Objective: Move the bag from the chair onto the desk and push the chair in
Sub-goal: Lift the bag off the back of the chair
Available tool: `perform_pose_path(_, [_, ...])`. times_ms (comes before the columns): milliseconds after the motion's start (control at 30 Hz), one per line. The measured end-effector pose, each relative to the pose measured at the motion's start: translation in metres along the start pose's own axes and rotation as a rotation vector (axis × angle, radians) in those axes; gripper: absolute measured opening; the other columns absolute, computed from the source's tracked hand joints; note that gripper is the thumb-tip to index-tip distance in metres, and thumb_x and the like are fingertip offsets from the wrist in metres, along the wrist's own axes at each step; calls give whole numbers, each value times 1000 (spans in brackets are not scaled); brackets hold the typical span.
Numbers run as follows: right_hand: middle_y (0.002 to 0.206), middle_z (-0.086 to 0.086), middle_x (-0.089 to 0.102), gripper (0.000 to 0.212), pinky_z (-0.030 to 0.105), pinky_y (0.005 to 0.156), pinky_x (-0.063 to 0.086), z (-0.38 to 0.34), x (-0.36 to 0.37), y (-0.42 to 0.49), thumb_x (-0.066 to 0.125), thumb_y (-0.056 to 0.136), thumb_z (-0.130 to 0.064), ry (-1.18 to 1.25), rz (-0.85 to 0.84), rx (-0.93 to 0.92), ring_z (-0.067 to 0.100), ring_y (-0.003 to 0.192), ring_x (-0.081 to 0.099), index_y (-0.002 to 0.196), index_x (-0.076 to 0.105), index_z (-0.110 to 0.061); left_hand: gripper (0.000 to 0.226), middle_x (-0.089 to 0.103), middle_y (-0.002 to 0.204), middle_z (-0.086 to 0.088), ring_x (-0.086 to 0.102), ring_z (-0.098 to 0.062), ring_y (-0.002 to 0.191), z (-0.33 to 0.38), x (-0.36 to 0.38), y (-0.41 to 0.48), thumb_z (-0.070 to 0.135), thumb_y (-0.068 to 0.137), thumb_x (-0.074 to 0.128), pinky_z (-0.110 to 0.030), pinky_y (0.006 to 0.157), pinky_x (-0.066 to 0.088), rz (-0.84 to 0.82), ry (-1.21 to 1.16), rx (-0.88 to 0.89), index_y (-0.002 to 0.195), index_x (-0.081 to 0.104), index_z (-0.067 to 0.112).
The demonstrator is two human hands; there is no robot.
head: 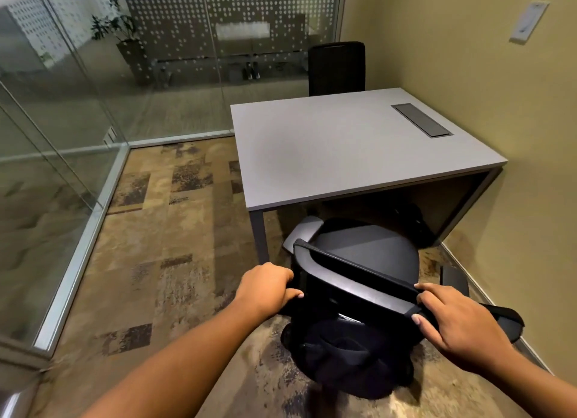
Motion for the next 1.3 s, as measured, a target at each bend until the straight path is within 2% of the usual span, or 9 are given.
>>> perform_pose_path(200, [124,2,59,44,33,79,51,-31,1,15,32,92,-56,-74,-3,-28,23,99,61,104,57,-21,29,66,78,-2,62,-28,80,52,32,-31,43,87,59,-32,58,38,39,-126,148,73,42,24])
perform_pose_path(333, [131,-2,52,46,29,55,43,-40,-4,27,32,90,-60,-113,-40,-99,20,84,66,103,53,-21,25,66,80,-2,61,-28,80,69,45,-54,40,84,57,-32,58,36,44,-165,172,73,38,27])
perform_pose_path(500, [82,-1,54,64,35,54,38,-29,-30,55,33,87,-72,-221,41,-344,24,69,51,66,62,-18,34,52,61,5,52,-18,61,75,48,-85,44,82,59,-31,51,28,57,-262,151,64,34,29])
perform_pose_path(600, [73,0,47,63,40,61,39,-17,-38,51,37,91,-65,-271,82,-443,24,71,45,60,61,-16,38,40,59,7,46,-17,58,88,43,-101,44,81,58,-33,51,31,63,-298,195,61,30,30])
perform_pose_path(833, [73,0,50,53,36,57,39,38,-59,3,44,93,-57,-219,199,-366,25,69,47,60,58,-18,32,53,67,4,53,-19,65,153,21,-110,41,83,58,-33,52,44,175,-332,316,71,31,29])
perform_pose_path(1033, [72,-4,52,53,26,41,33,88,-74,-59,43,91,-58,-48,243,-100,15,54,40,56,53,-20,45,40,60,9,49,-17,57,219,1,-99,35,78,69,-26,50,28,258,-333,410,68,26,29])
perform_pose_path(1167, [89,-6,67,43,27,44,45,122,-76,-113,44,91,-55,57,247,55,18,62,59,76,68,-23,54,29,63,15,44,-10,54,259,-12,-91,29,74,78,-19,52,26,293,-414,464,72,24,33])
perform_pose_path(1233, [116,-8,68,41,25,61,55,134,-72,-143,47,89,-56,154,238,115,14,86,69,106,69,-26,53,27,62,16,42,-9,57,277,-18,-86,26,73,80,-18,53,24,315,-418,494,75,28,36])
perform_pose_path(1300, [141,-11,53,58,26,85,53,141,-56,-174,50,85,-62,253,163,132,5,115,58,132,54,-28,55,22,58,17,39,-8,59,292,-26,-81,23,71,83,-15,52,17,340,-429,520,77,30,36])
Point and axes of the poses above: each hand's wrist, its own y-axis towards the middle knuckle, its own x-axis out of the palm, z = x × y, the point moved 3 cm from there along y, towards the middle knuckle
